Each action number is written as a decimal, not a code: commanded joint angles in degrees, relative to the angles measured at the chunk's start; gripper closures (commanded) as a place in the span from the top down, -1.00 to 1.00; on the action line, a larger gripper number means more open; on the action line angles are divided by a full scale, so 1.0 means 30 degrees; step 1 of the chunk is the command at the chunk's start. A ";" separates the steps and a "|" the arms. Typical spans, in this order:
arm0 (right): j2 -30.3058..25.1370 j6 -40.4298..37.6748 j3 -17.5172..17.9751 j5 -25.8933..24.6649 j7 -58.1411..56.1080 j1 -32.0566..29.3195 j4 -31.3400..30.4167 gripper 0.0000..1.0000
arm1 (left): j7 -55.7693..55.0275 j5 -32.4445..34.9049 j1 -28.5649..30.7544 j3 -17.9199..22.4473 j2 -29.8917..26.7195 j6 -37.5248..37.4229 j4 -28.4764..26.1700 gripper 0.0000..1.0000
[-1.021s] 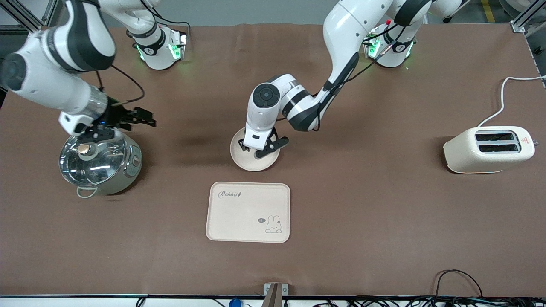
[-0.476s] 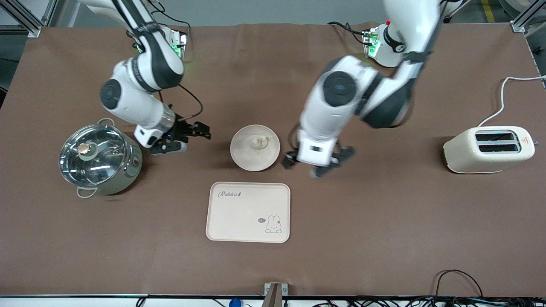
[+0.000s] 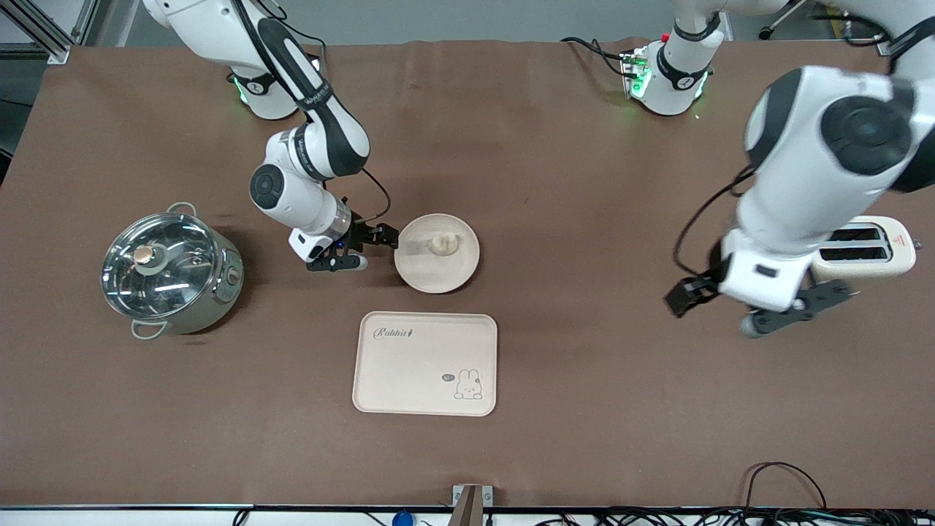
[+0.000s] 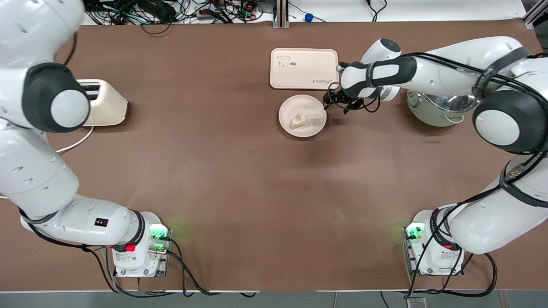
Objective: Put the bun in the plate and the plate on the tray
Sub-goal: 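Grasp the plate rim with the right gripper while the left gripper withdraws, then lift the plate with the right gripper and move it over the tray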
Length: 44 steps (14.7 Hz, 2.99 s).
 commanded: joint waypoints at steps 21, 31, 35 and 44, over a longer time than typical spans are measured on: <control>0.1217 0.2087 -0.0102 0.2746 -0.0251 0.1918 0.0857 -0.99 | 0.9305 -0.3524 0.3097 0.0625 -0.8432 -0.4385 -0.5044 1.00; 0.2202 -0.2542 -0.0160 0.4679 -0.1100 -0.1359 0.7527 -0.99 | 0.9012 -0.3817 0.3156 0.0683 -0.7378 -0.3477 -0.4663 1.00; 0.6334 -0.2514 -0.0218 0.4650 -0.2416 -0.2064 1.1750 -0.99 | 0.9012 -0.3788 0.3098 0.0683 -0.7231 -0.3125 -0.4663 1.00; 0.9855 -0.3653 -0.0160 0.4679 -0.3089 -0.3587 1.4448 -0.99 | 0.9217 -0.3817 0.3127 0.0654 -0.6996 -0.2860 -0.4604 1.00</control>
